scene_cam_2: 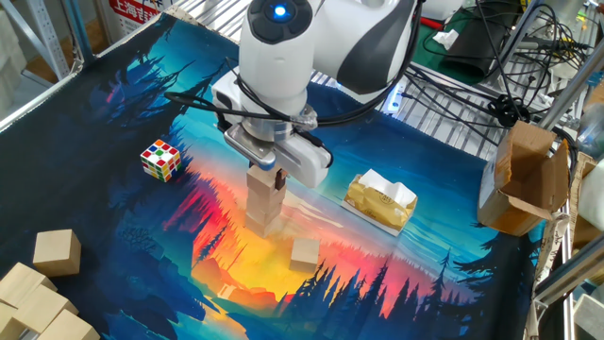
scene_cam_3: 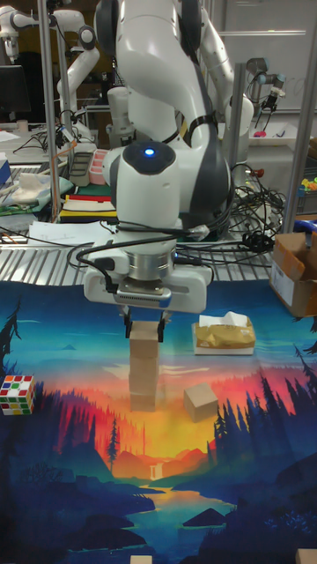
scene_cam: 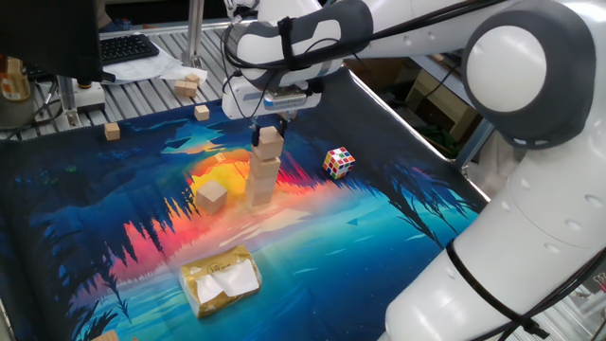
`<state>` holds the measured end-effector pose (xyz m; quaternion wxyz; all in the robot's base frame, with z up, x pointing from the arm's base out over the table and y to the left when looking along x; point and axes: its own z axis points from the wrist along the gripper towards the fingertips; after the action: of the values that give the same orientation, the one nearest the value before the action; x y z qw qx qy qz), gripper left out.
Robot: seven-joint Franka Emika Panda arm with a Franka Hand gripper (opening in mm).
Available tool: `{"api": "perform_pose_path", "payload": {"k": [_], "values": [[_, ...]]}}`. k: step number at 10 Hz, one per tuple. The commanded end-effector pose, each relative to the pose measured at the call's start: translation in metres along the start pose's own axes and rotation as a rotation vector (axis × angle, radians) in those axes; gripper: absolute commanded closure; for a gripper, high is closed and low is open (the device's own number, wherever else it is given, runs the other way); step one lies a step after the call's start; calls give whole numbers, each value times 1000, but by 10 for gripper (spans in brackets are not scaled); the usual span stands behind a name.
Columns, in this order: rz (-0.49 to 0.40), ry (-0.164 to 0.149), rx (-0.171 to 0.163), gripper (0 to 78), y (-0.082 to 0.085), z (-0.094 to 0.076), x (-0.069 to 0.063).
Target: Stack the blocks in a vertical line of five
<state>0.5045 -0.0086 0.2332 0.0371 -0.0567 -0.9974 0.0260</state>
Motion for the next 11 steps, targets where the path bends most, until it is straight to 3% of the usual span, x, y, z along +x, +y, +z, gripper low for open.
{"api": "perform_pose_path", "payload": {"k": [1, 5, 11], "values": [[16, -13, -9, 764, -1, -1, 2], [21, -13, -13, 764, -1, 0, 3], [35, -40, -6, 764, -1, 0, 3]]}}
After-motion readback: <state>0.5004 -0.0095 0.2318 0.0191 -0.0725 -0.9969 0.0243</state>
